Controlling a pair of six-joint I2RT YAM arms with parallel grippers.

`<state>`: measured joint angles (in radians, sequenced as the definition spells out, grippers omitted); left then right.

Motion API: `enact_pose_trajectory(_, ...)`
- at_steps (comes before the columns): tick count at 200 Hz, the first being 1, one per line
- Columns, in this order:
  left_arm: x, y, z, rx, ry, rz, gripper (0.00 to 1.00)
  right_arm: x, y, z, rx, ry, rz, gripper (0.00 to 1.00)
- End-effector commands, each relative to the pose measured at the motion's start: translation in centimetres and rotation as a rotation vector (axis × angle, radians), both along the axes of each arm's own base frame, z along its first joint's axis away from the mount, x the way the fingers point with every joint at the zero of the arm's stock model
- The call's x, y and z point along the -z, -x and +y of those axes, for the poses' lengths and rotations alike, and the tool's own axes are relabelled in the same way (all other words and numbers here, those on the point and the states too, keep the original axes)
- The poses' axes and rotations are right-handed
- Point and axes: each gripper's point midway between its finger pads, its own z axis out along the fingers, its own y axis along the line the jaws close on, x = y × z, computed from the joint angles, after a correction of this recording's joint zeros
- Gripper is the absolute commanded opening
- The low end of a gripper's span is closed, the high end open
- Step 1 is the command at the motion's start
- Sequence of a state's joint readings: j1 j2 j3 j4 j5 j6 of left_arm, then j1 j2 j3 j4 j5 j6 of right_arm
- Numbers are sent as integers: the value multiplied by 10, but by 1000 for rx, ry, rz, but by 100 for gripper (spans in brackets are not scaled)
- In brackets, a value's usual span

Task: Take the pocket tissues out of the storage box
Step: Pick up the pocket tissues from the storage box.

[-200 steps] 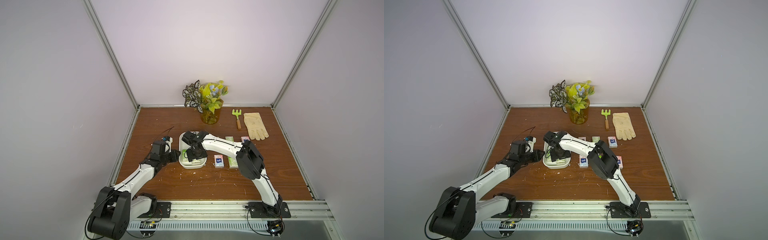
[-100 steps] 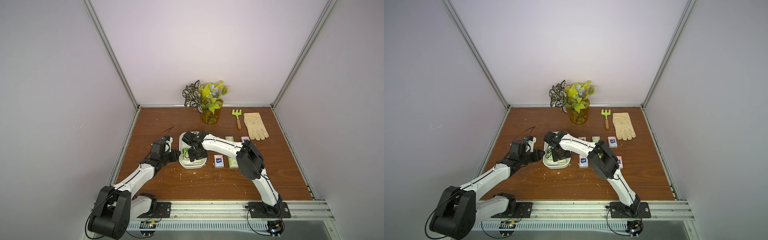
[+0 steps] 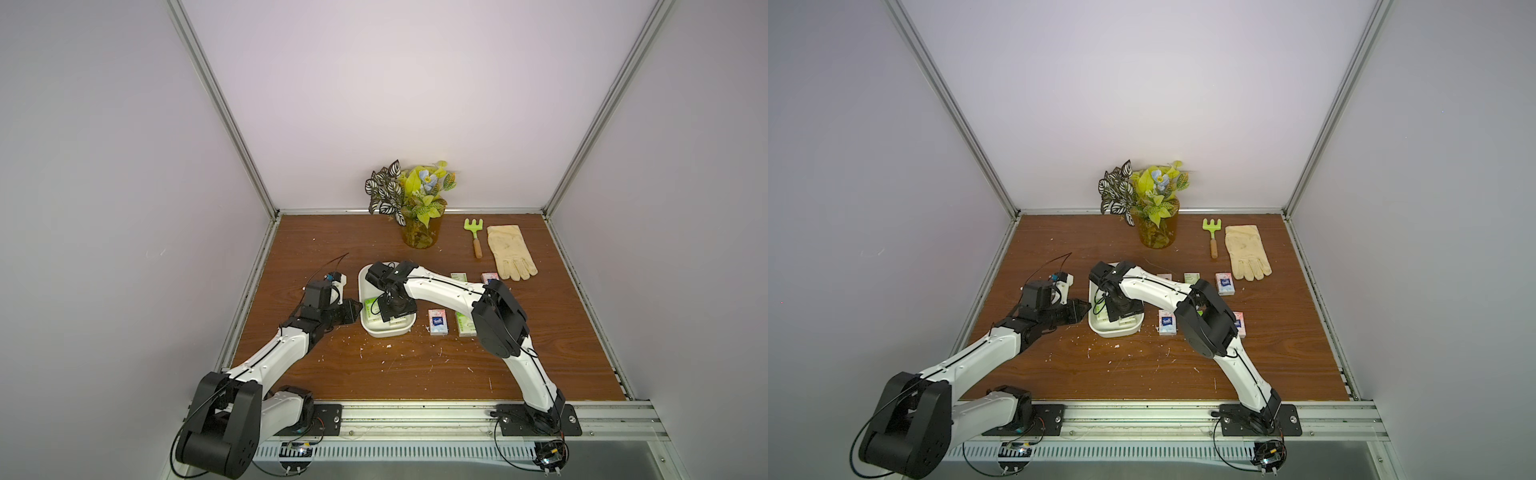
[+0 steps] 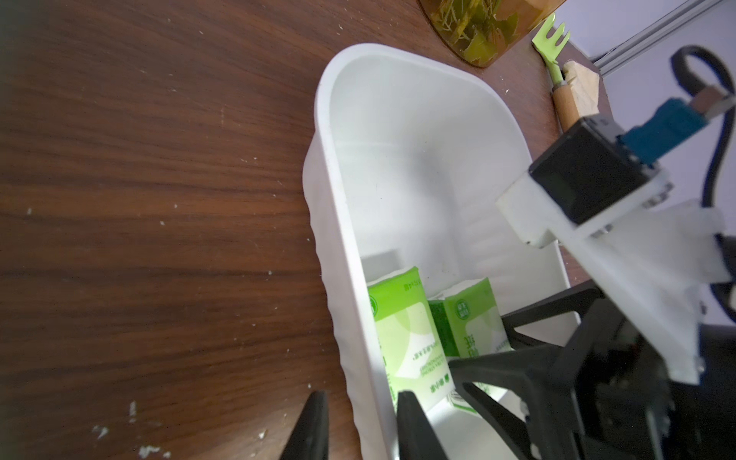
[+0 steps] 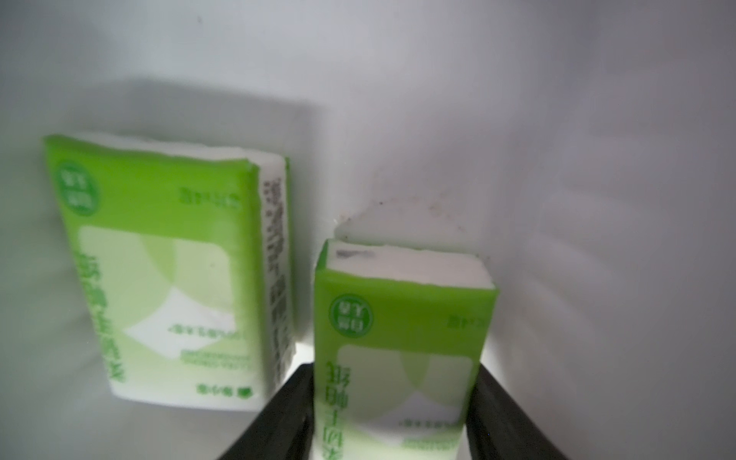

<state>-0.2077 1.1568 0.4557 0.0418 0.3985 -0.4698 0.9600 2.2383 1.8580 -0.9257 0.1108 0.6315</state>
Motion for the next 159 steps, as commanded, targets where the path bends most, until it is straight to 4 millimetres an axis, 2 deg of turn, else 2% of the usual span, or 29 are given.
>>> enact_pose_trajectory(1, 0, -4, 6, -14, -27, 6, 25, 11, 1, -8, 3, 34, 29, 60)
enact_pose_trajectory(15, -1, -4, 6, -14, -26, 5, 26, 0, -2, -6, 11, 11, 12, 58)
enact_pose_trajectory(56, -5, -5, 7, -17, -24, -12, 33, -54, -7, 1, 36, -75, -43, 55)
enact_pose_trajectory(101, -11, -5, 9, -32, -24, -39, 44, -102, 1, 2, 48, -141, -75, 55)
enact_pose_trajectory(138, -15, -6, 10, -41, -27, -54, 51, -131, 20, -18, 86, -168, -87, 55)
enact_pose_trajectory(159, -15, -6, 11, -43, -28, -55, 52, -135, 37, -40, 122, -168, -73, 55)
